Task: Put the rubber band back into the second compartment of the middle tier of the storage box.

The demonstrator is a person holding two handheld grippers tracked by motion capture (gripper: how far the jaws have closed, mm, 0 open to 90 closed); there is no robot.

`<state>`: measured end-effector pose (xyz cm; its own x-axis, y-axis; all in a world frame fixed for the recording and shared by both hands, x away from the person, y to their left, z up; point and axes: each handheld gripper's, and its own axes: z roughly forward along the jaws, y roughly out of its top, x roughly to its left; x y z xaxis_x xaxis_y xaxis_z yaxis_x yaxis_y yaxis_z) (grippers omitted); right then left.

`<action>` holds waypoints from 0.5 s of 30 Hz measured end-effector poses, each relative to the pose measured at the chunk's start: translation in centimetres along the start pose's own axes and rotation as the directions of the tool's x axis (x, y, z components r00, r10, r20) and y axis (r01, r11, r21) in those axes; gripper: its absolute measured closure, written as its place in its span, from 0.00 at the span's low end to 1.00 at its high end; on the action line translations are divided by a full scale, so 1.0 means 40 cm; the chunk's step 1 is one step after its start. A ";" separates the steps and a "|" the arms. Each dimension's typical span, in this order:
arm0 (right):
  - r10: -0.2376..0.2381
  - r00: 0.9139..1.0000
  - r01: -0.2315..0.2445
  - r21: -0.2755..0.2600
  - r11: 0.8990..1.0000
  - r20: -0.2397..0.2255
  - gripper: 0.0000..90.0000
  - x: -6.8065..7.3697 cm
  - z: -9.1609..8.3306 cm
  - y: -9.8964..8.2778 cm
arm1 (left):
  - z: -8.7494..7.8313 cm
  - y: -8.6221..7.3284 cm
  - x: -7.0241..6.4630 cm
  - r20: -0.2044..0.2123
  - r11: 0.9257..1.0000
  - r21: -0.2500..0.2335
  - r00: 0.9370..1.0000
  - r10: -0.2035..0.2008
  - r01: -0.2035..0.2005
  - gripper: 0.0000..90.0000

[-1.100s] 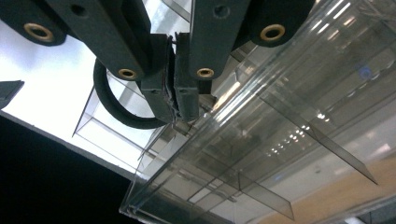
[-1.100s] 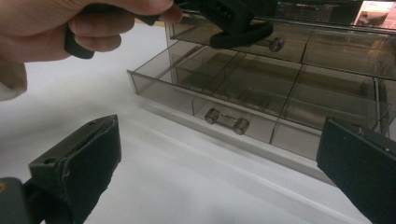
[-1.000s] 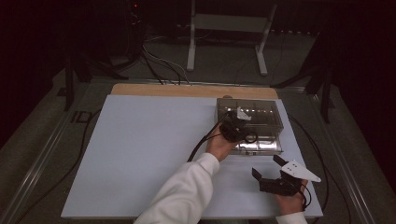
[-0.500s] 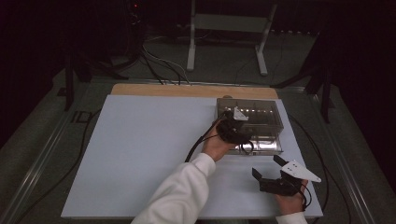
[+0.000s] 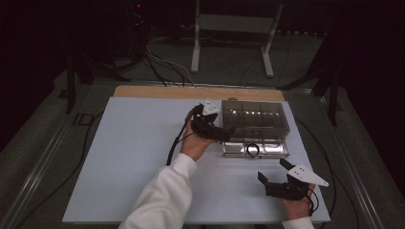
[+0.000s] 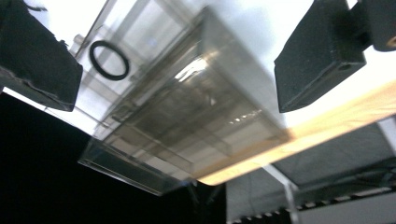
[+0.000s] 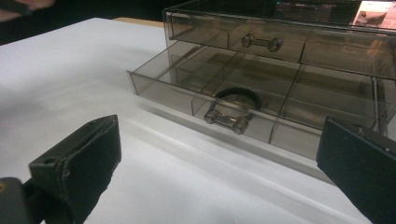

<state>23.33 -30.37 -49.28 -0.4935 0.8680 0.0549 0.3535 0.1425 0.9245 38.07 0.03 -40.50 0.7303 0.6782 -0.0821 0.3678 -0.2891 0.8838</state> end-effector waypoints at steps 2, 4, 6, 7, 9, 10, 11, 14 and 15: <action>-0.001 1.000 0.001 0.001 1.000 -0.001 0.01 0.001 0.000 0.000 | -0.037 -0.006 0.022 -0.023 1.000 -0.016 1.000 0.001 -0.002 0.00; -0.006 1.000 0.006 0.002 1.000 -0.001 0.01 0.001 0.001 0.000 | -0.073 -0.015 0.043 -0.045 0.999 -0.032 0.999 0.000 -0.001 0.00; -0.005 1.000 0.005 0.003 1.000 -0.001 0.01 0.001 0.000 0.000 | -0.115 -0.027 0.066 -0.071 0.999 -0.038 0.997 0.008 -0.011 0.00; -0.004 1.000 0.004 0.003 1.000 0.000 0.01 0.002 0.000 0.000 | -0.132 -0.033 0.076 -0.086 0.999 -0.036 0.996 0.016 -0.019 0.00; -0.006 1.000 0.006 0.003 1.000 -0.001 0.01 0.002 0.000 0.000 | -0.165 -0.048 0.093 -0.105 0.999 -0.036 0.994 0.028 -0.032 0.00; -0.006 1.000 0.006 0.004 1.000 -0.001 0.01 0.002 0.000 0.000 | -0.182 -0.056 0.101 -0.110 0.999 -0.035 0.994 0.029 -0.033 0.00; -0.006 1.000 0.006 0.004 1.000 -0.002 0.01 0.003 0.000 0.000 | -0.194 -0.062 0.107 -0.109 0.999 -0.040 0.994 0.024 -0.029 0.00; -0.009 1.000 0.009 0.006 1.000 -0.005 0.01 0.005 0.002 0.000 | -0.244 -0.091 0.131 -0.132 0.998 -0.056 0.991 0.014 -0.022 0.00; -0.009 1.000 0.009 0.005 1.000 -0.006 0.01 0.006 0.002 0.000 | -0.258 -0.101 0.138 -0.142 0.998 -0.059 0.990 0.015 -0.024 0.00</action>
<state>23.28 -30.11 -49.31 -0.5014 0.8638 0.0493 0.3533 0.1525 0.9230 34.67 11.90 -39.78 0.6464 0.7630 -0.0020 0.3156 -0.2649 0.9112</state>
